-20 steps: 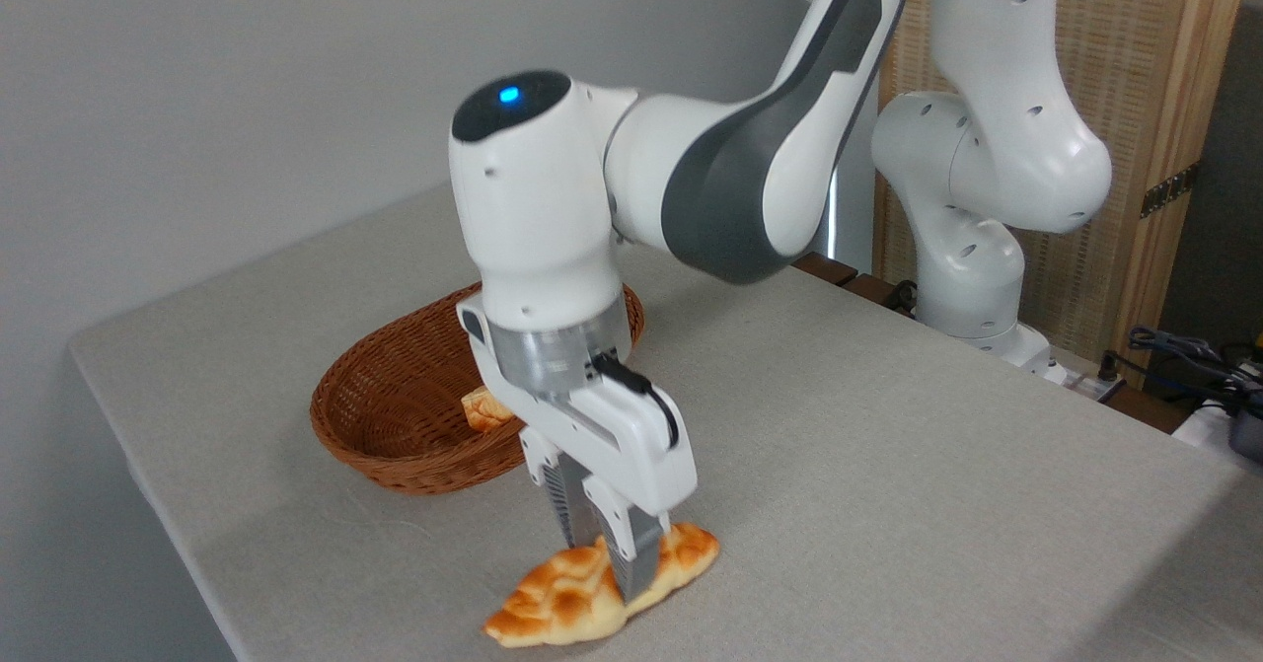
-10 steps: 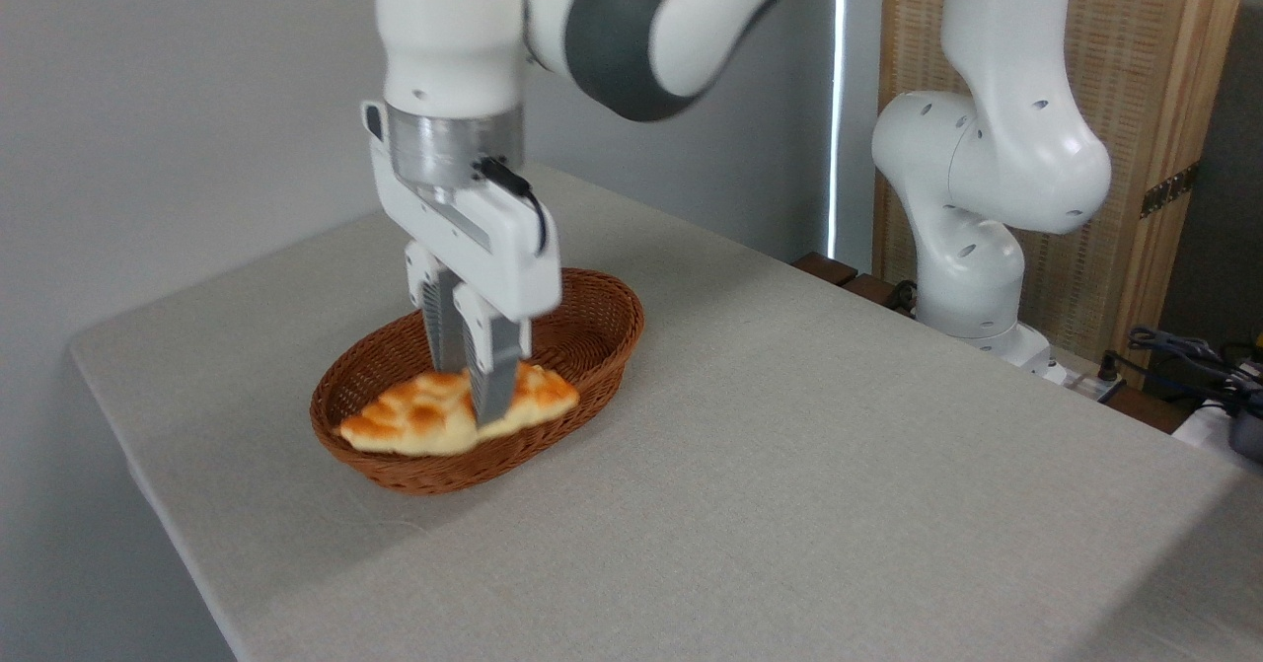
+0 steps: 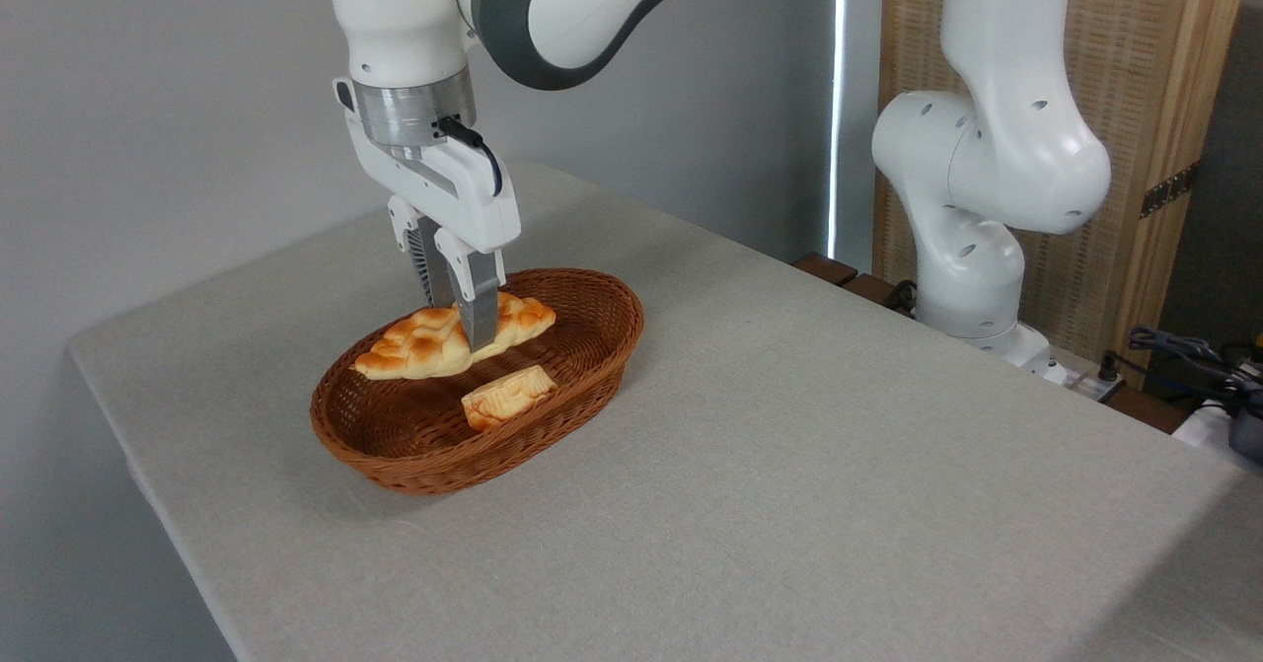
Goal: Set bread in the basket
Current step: 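Lower the roll into the basket and open the gripper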
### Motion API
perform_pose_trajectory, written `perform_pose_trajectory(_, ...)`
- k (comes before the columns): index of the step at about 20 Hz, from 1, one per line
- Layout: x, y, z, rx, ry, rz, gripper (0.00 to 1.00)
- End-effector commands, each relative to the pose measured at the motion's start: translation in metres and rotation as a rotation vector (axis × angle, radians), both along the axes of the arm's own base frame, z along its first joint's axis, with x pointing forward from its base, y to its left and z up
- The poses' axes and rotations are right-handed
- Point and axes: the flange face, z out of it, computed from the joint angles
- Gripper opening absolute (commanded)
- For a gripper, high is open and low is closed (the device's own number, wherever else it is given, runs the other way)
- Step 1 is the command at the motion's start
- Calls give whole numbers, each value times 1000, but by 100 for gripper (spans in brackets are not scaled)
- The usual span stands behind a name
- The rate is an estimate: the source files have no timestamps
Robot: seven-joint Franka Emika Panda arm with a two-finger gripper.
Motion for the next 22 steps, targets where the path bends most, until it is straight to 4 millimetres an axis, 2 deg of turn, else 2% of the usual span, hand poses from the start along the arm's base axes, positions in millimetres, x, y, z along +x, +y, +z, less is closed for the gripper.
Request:
perform_pose_trajectory(1, -2, -5, 0, 0, 18, 2, 100)
perform_pose_trajectory(11, -2, -4, 1, 1, 14, -3, 100)
perform_pose_trajectory(14, 1, 4, 6, -2, 4, 11, 100)
perform_pose_trajectory(15, 3, 7, 14, -6, -13, 16, 100)
perform_pose_trajectory(16, 6, 12, 24, -10, -32, 25, 100)
perform_pose_trajectory(19, 17, 58, 53, -23, -89, 101, 100)
perform_pose_trajectory(22, 20, 100, 65, -18, -122, 68, 100)
